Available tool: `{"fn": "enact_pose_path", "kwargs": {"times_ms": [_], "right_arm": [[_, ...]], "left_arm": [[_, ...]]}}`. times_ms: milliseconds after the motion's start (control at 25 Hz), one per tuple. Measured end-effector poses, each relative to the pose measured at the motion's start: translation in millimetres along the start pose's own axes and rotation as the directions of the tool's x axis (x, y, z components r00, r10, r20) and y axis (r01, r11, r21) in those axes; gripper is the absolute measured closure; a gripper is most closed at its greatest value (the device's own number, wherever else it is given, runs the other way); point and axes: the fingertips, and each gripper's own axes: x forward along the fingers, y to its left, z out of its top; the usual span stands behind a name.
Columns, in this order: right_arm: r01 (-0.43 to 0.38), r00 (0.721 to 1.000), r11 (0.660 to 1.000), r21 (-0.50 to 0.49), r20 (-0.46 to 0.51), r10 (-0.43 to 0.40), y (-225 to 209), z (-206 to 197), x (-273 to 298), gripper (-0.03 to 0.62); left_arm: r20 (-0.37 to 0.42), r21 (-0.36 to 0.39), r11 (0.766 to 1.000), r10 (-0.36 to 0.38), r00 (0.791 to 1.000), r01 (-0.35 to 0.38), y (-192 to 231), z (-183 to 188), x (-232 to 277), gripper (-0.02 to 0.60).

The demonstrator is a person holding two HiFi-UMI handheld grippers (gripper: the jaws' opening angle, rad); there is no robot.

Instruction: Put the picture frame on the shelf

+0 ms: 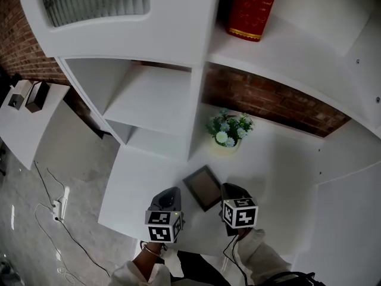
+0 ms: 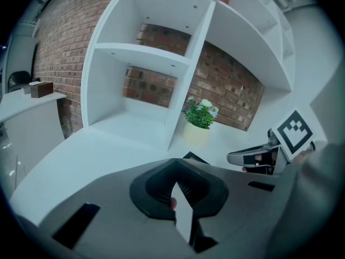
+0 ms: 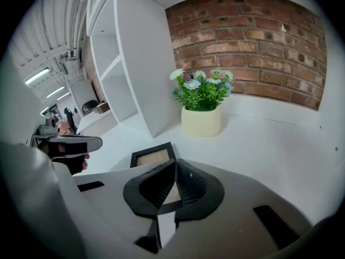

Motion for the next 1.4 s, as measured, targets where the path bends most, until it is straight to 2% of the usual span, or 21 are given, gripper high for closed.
{"fn": "enact_pose_path", "kwargs": {"times_ms": [240, 480, 560, 760, 1120, 1400], "right_arm": [[-0.052, 0.998, 0.996, -0.073, -0.038, 0.05, 1, -4, 17, 0.566], [-0.117, 0.993, 0.99, -0.084, -0.04, 0.114, 8, -2, 33, 0.561], [-0.137, 0.99, 0.987, -0.088, -0.056, 0.133, 11, -3, 38, 0.492], [-0.164, 0.984, 0.98, -0.111, -0.084, 0.155, 12, -6, 48, 0.482], [-0.232, 0.968, 0.966, -0.112, -0.125, 0.217, 10, -13, 58, 0.482], [-0.259, 0.96, 0.961, -0.096, -0.134, 0.245, 10, -18, 63, 0.482]], "left_arm": [[-0.035, -0.021, 1.0, 0.005, 0.999, -0.006, -1, -14, 9, 0.575], [-0.037, -0.022, 0.999, 0.043, 0.998, -0.044, 17, -18, 15, 0.575], [-0.034, -0.046, 0.997, 0.062, 0.998, -0.063, 26, -18, 17, 0.575], [-0.018, -0.088, 0.991, 0.097, 0.995, -0.098, 41, -17, 19, 0.575], [-0.036, -0.1, 0.991, 0.083, 0.996, -0.086, 35, -28, 25, 0.575], [-0.045, -0.076, 0.995, 0.063, 0.997, -0.066, 24, -29, 28, 0.575]]}}
